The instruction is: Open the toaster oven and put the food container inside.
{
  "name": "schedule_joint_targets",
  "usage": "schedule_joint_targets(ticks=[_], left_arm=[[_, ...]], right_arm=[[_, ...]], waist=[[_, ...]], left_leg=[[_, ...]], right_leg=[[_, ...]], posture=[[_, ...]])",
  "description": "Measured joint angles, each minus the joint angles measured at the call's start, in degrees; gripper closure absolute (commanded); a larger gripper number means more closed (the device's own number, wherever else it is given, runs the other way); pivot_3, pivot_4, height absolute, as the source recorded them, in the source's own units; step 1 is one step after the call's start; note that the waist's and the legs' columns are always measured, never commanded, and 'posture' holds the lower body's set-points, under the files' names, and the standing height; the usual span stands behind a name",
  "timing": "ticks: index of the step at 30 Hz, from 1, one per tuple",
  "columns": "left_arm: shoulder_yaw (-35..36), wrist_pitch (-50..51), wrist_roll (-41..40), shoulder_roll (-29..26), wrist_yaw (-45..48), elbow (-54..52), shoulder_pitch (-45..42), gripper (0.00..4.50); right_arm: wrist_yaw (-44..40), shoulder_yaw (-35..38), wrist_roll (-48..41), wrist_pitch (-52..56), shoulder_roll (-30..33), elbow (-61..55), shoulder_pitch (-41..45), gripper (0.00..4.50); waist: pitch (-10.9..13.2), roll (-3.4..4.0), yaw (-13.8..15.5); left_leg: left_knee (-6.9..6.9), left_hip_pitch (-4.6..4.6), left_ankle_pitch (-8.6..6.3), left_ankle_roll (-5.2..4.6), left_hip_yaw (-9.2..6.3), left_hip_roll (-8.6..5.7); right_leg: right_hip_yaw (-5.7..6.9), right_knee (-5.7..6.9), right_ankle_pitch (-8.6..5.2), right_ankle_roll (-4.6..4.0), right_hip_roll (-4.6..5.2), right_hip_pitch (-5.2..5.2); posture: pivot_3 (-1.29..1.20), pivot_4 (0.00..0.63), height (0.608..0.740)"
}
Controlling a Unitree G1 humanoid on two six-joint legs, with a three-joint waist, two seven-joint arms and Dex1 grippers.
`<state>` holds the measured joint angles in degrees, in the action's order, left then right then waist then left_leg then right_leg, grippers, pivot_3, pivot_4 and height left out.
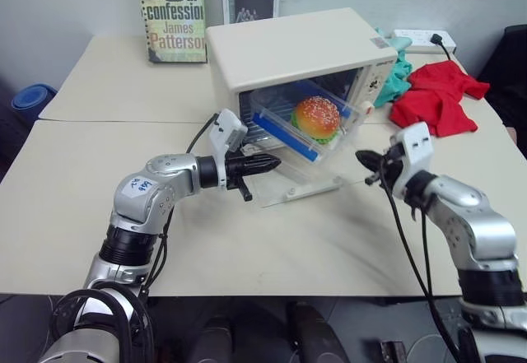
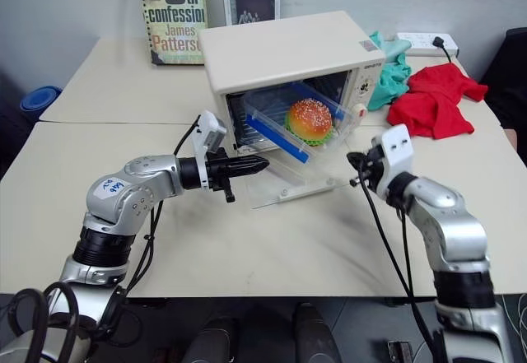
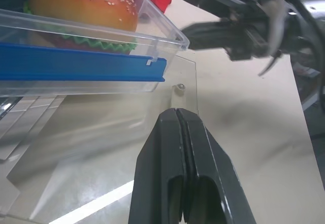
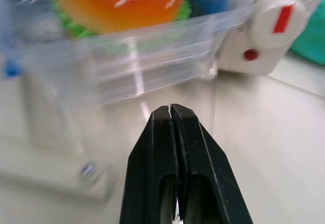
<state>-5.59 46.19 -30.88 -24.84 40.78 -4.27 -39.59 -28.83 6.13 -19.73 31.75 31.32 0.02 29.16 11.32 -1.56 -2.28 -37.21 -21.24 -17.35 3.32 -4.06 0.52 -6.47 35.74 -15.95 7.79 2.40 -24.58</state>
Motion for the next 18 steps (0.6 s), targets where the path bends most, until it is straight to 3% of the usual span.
schedule_joint_targets(ticks=[7, 18], left_arm=[[1.0, -0.3, 0.8, -0.4, 0.0, 0.1, -0.2, 4.50], [1.2, 0.0, 0.8, -0.3, -0.5, -1.8, 0.4, 4.50]], right_arm=[[0.8, -2.0, 5.3, -8.4, -5.3, 17.0, 10.1, 4.44], [0.0, -2.0, 6.8, -16.3, -10.9, 27.9, 17.5, 4.44]], waist=[[0.0, 0.00, 0.0], [0.0, 0.02, -1.2]], left_leg=[[0.04, -0.06, 0.00, 0.01, -0.01, 0.01], [0.05, -0.04, 0.01, 0.02, -0.01, 0.05]], right_leg=[[0.03, -0.05, -0.01, -0.02, 0.03, -0.04], [0.02, 0.10, -0.01, -0.02, 0.01, -0.09]], posture=[[0.00, 0.150, 0.740], [0.00, 0.150, 0.740]])
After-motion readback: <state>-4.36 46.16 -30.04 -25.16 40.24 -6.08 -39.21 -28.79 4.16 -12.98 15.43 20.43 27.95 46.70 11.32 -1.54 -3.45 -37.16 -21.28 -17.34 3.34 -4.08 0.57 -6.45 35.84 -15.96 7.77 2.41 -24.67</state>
